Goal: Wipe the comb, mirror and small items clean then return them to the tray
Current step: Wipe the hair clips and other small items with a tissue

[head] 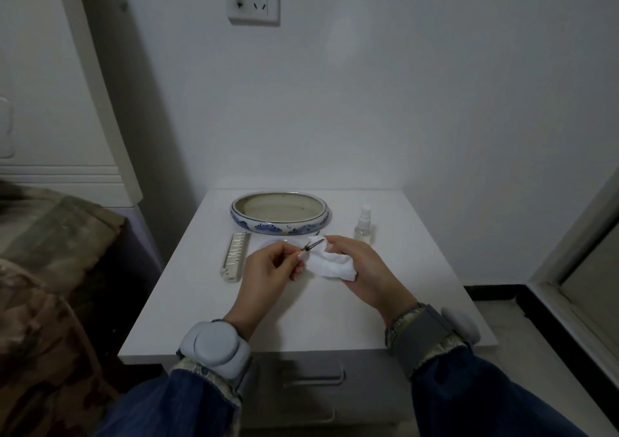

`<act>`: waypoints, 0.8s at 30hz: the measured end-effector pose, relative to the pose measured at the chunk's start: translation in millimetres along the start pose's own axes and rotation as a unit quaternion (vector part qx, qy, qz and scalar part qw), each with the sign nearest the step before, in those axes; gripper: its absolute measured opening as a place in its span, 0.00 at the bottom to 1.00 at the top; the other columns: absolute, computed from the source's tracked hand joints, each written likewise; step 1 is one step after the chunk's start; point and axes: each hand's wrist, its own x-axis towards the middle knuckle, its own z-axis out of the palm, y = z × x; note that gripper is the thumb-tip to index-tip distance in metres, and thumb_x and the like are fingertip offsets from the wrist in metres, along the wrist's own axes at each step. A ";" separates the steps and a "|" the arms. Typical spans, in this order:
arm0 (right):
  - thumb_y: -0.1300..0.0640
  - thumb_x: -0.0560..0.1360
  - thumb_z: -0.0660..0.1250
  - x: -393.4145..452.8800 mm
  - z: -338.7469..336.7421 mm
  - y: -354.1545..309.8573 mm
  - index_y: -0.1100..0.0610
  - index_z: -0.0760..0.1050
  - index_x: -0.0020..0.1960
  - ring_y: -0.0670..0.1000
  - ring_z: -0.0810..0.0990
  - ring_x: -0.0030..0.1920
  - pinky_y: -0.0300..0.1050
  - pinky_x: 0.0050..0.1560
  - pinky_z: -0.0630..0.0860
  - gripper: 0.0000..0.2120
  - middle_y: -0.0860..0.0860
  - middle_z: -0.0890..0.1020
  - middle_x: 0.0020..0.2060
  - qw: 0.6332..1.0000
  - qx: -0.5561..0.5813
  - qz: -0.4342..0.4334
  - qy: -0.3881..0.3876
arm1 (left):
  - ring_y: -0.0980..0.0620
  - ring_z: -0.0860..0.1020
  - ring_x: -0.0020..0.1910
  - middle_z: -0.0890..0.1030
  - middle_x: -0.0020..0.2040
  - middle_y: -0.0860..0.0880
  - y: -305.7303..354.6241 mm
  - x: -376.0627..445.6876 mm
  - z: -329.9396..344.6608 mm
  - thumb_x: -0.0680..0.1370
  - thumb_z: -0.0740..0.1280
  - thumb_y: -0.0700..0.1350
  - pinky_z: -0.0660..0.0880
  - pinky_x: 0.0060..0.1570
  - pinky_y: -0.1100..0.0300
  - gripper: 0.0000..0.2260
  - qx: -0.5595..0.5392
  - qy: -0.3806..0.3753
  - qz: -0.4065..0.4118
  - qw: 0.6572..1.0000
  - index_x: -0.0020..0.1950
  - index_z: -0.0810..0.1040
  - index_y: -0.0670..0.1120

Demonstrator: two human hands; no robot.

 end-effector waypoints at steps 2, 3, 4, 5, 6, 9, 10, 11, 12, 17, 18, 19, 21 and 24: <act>0.66 0.76 0.59 1.3 0.6 -0.6 0.57 0.75 0.45 0.49 0.77 0.41 0.43 0.44 0.74 0.08 0.52 0.78 0.41 0.999 0.034 0.002 0.007 | 0.60 0.74 0.28 0.77 0.30 0.50 1.3 -0.3 0.9 0.76 0.67 0.35 0.70 0.33 0.71 0.07 0.000 0.000 -0.004 1.000 0.37 0.79 0.42; 0.67 0.76 0.59 0.7 1.4 -2.1 0.57 0.75 0.45 0.50 0.76 0.40 0.43 0.44 0.74 0.09 0.53 0.78 0.41 0.998 0.059 0.005 0.013 | 0.61 0.73 0.28 0.77 0.30 0.50 1.7 -0.1 1.4 0.76 0.66 0.35 0.69 0.32 0.71 0.08 -0.004 0.001 -0.005 1.000 0.37 0.79 0.42; 0.67 0.76 0.58 0.2 1.2 -3.5 0.58 0.75 0.45 0.50 0.76 0.40 0.43 0.44 0.74 0.09 0.53 0.78 0.40 0.996 0.082 0.009 0.020 | 0.61 0.73 0.28 0.77 0.29 0.51 1.8 0.0 1.5 0.76 0.66 0.35 0.69 0.32 0.71 0.09 -0.008 0.002 -0.006 1.000 0.36 0.78 0.43; 0.68 0.76 0.58 -0.6 1.5 -5.1 0.58 0.75 0.44 0.50 0.76 0.40 0.43 0.43 0.73 0.09 0.53 0.77 0.40 0.995 0.101 0.010 0.023 | 0.61 0.73 0.28 0.77 0.29 0.52 1.8 0.0 1.4 0.76 0.66 0.35 0.69 0.32 0.71 0.09 -0.010 0.002 -0.008 1.000 0.36 0.79 0.43; 0.68 0.76 0.57 -1.5 1.4 -6.6 0.59 0.75 0.44 0.51 0.76 0.39 0.43 0.43 0.73 0.09 0.54 0.77 0.39 0.993 0.118 0.011 0.026 | 0.61 0.73 0.28 0.77 0.29 0.52 1.7 -0.1 1.3 0.76 0.66 0.35 0.70 0.32 0.70 0.09 -0.012 0.001 -0.009 1.000 0.37 0.79 0.44; 0.66 0.72 0.62 -2.8 1.5 -8.8 0.59 0.74 0.43 0.50 0.75 0.39 0.42 0.42 0.73 0.04 0.53 0.77 0.39 0.987 0.153 0.007 0.039 | 0.61 0.73 0.28 0.77 0.29 0.53 0.7 0.1 1.0 0.76 0.66 0.35 0.70 0.32 0.70 0.08 -0.022 0.000 -0.014 1.000 0.38 0.79 0.43; 0.65 0.68 0.65 -2.7 1.4 -9.2 0.59 0.74 0.43 0.49 0.76 0.39 0.41 0.41 0.73 0.04 0.53 0.77 0.39 0.985 0.165 0.004 0.051 | 0.61 0.73 0.28 0.78 0.29 0.53 0.4 0.3 1.3 0.76 0.67 0.35 0.70 0.32 0.70 0.08 -0.025 -0.001 -0.014 1.000 0.38 0.79 0.44; 0.65 0.68 0.65 -1.5 0.5 -8.9 0.59 0.74 0.43 0.49 0.76 0.38 0.41 0.41 0.73 0.05 0.53 0.77 0.39 0.983 0.173 0.004 0.064 | 0.61 0.73 0.28 0.78 0.29 0.53 0.1 0.5 1.8 0.76 0.67 0.35 0.70 0.32 0.70 0.09 -0.027 -0.001 -0.015 1.000 0.37 0.79 0.44; 0.66 0.70 0.64 0.6 -0.9 -7.9 0.59 0.74 0.43 0.49 0.76 0.39 0.41 0.41 0.73 0.04 0.53 0.77 0.39 0.981 0.176 0.003 0.076 | 0.61 0.73 0.28 0.78 0.28 0.53 -0.4 0.9 2.3 0.76 0.67 0.35 0.70 0.32 0.70 0.09 -0.027 0.000 -0.017 0.999 0.37 0.79 0.45; 0.66 0.72 0.64 2.1 -0.2 -2.3 0.60 0.74 0.42 0.51 0.76 0.38 0.44 0.42 0.73 0.03 0.54 0.77 0.38 0.991 0.113 0.028 0.066 | 0.60 0.74 0.28 0.78 0.28 0.53 -4.1 0.8 2.2 0.76 0.67 0.36 0.70 0.33 0.69 0.08 -0.008 -0.007 -0.019 1.000 0.37 0.79 0.43; 0.66 0.73 0.63 1.8 1.0 -1.5 0.60 0.74 0.42 0.51 0.76 0.38 0.44 0.42 0.73 0.04 0.54 0.77 0.38 0.992 0.108 0.036 0.060 | 0.60 0.73 0.28 0.78 0.28 0.53 -4.6 0.6 1.8 0.76 0.67 0.36 0.70 0.33 0.69 0.08 -0.004 -0.007 -0.018 1.000 0.37 0.79 0.43; 0.66 0.72 0.63 1.9 1.6 -0.6 0.60 0.74 0.42 0.51 0.76 0.38 0.44 0.42 0.73 0.03 0.54 0.77 0.38 0.992 0.102 0.039 0.057 | 0.60 0.73 0.27 0.78 0.28 0.53 -5.1 0.4 1.2 0.76 0.67 0.36 0.70 0.33 0.69 0.09 -0.003 -0.007 -0.017 1.000 0.36 0.79 0.44; 0.63 0.63 0.68 0.0 2.2 -2.4 0.60 0.74 0.42 0.51 0.76 0.37 0.43 0.42 0.73 0.08 0.54 0.77 0.38 0.994 0.091 0.039 0.046 | 0.60 0.74 0.27 0.78 0.28 0.53 -5.5 0.7 0.7 0.76 0.67 0.36 0.70 0.32 0.69 0.09 0.001 -0.007 -0.018 1.000 0.36 0.79 0.45; 0.59 0.56 0.67 1.3 -0.9 -1.9 0.61 0.74 0.42 0.52 0.76 0.38 0.44 0.42 0.73 0.15 0.55 0.77 0.38 0.992 0.114 0.046 0.037 | 0.60 0.74 0.27 0.78 0.29 0.52 -4.9 0.8 1.2 0.76 0.67 0.36 0.70 0.32 0.69 0.10 0.004 -0.009 -0.016 1.000 0.36 0.79 0.46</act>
